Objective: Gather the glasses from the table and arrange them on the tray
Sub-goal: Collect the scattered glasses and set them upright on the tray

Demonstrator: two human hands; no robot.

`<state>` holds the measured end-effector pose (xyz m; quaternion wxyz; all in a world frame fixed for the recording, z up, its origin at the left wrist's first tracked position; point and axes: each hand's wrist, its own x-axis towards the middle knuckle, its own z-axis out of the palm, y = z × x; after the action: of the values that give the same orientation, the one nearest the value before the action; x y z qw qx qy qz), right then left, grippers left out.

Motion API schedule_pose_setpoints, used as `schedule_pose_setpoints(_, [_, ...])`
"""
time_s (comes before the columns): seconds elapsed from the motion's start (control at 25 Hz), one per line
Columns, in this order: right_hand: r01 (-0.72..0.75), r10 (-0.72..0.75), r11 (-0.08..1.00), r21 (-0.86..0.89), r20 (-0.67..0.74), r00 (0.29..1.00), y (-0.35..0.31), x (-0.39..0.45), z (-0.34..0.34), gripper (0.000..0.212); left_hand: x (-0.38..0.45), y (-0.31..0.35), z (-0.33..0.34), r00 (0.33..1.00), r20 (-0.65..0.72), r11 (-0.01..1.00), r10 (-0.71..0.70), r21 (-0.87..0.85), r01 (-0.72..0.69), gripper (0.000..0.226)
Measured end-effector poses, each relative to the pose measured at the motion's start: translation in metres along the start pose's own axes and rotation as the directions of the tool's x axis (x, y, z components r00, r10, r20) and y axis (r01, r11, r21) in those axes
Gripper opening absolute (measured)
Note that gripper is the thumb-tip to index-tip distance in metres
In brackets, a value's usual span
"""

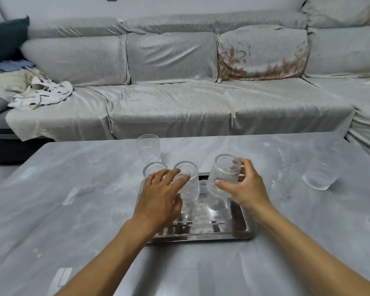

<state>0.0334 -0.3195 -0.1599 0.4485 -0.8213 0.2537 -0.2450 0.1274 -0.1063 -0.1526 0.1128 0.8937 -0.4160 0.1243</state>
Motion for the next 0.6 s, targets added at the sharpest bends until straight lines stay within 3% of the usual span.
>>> schedule_pose_setpoints(0.28, [0.046, -0.042, 0.985, -0.167, 0.027, 0.999, 0.002, 0.006, 0.025, 0.077, -0.001, -0.002, 0.005, 0.999, -0.003, 0.999, 0.035, 0.008, -0.035, 0.067])
schedule_pose_setpoints(0.6, [0.000, 0.022, 0.987, -0.159, 0.139, 0.990, 0.008, 0.006, 0.031, 0.088, -0.002, -0.003, 0.000, 0.998, 0.059, 0.998, 0.029, -0.062, -0.026, 0.063])
